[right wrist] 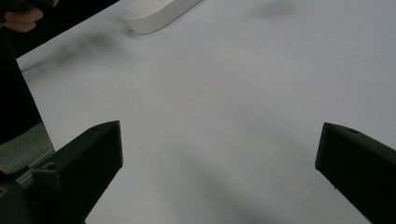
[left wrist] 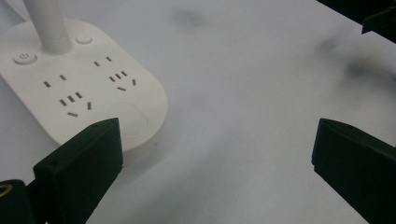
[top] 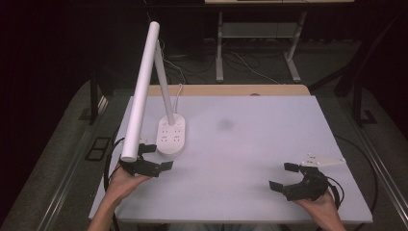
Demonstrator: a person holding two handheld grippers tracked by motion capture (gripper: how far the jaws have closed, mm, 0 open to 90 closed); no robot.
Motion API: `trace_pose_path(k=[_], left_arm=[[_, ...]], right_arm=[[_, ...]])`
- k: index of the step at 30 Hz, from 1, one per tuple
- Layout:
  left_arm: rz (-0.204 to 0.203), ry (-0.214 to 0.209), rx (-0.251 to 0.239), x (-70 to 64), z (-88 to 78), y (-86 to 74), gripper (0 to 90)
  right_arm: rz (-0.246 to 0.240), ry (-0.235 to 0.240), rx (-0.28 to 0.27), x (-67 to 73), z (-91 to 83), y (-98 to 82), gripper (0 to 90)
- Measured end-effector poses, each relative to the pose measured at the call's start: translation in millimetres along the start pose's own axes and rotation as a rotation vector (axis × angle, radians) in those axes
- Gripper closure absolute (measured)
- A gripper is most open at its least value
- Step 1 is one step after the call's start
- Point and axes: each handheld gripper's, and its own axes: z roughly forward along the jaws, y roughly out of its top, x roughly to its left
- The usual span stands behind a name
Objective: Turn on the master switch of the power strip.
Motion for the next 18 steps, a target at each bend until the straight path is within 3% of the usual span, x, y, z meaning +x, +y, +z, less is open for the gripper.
trace_pose_path(k=[18], left_arm=[[-0.014,0.027,0.026,22.0,4.4,13.5,1.5]], right_arm=[[0.008,-0.008,-0.008,-0.8,-1.6,-0.7,0.2]])
